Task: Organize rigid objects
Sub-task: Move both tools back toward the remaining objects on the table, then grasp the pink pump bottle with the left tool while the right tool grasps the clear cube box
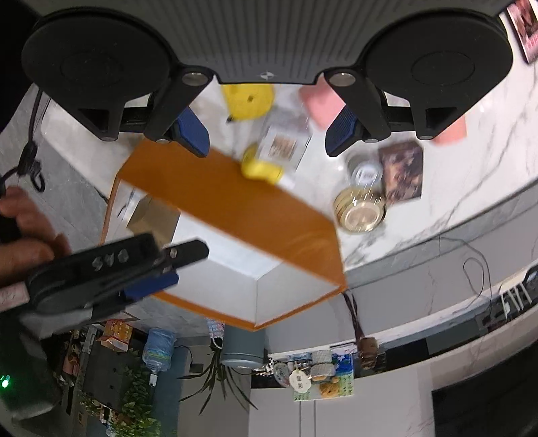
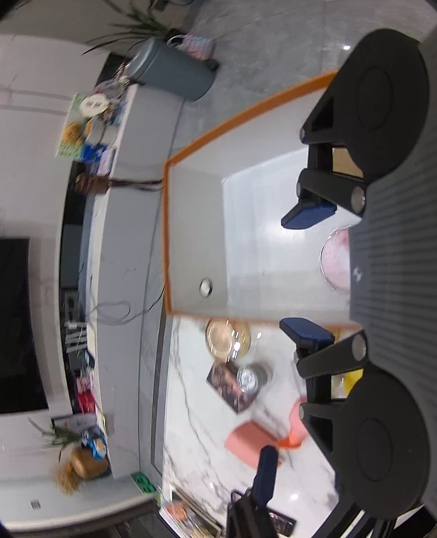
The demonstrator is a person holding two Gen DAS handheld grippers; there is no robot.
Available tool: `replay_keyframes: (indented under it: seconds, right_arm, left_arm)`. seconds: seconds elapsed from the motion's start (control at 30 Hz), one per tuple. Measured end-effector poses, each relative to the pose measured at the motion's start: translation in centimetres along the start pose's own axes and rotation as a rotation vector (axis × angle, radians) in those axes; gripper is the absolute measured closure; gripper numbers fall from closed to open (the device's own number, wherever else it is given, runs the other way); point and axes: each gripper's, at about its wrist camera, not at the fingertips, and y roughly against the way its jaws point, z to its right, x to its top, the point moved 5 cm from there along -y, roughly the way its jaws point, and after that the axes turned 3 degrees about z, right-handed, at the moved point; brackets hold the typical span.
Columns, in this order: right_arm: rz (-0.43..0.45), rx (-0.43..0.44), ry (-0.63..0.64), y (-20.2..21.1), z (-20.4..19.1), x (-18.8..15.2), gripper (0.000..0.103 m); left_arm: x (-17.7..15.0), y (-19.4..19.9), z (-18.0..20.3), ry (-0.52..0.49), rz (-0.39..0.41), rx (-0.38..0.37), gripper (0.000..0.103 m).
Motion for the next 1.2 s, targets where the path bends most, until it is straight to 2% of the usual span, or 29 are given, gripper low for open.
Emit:
replay_keyframes:
  seconds: [0.13,0.3,0.6,0.7,0.8,0.97,1.13,1.2]
  right_arm:
    - [0.009,0.017,0.052,-0.2,-2.8,0.0,0.042]
    - [-0.018,0.037,0.12,-1.4,-5.7,-0.6,0.042]
    - [-0.083,0.072,0.217,-4.1,-9.9,-2.7,0.04]
    - [-0.105,0.075,0.249,-5.0,-10.7,-3.3,0.04]
    - [-0.129,0.063,0.281,-6.0,-11.1,-3.9,0.04]
    - [-0.159,0.07,0.313,-7.0,-11.6,-4.4,0.04]
    - [-0.177,0.067,0.333,-7.8,-11.7,-4.6,0.04]
    - [-0.183,0.066,0.339,-8.1,-11.8,-4.7,0.04]
  left_arm:
    - [-2.6,-0.1,-2.1,0.093,-0.022,-0.01,0.011]
    - [-5.5,0.2,-4.4,0.162,0.003,0.008,0.011]
    - [-7.5,-1.1,-6.4,0.171,-0.002,0.037,0.011]
    - [-7.1,-1.6,-6.1,0.1,0.012,0.035,0.011]
    - [-6.6,-2.2,-5.4,-0.015,0.031,0.033,0.011]
    - [-5.7,-3.3,-4.6,-0.207,0.032,-0.011,0.011]
    - [-5.5,-5.2,-4.9,-0.311,-0.047,-0.056,0.011]
    - [-5.6,-6.0,-5.1,-0.329,-0.069,-0.052,0.011]
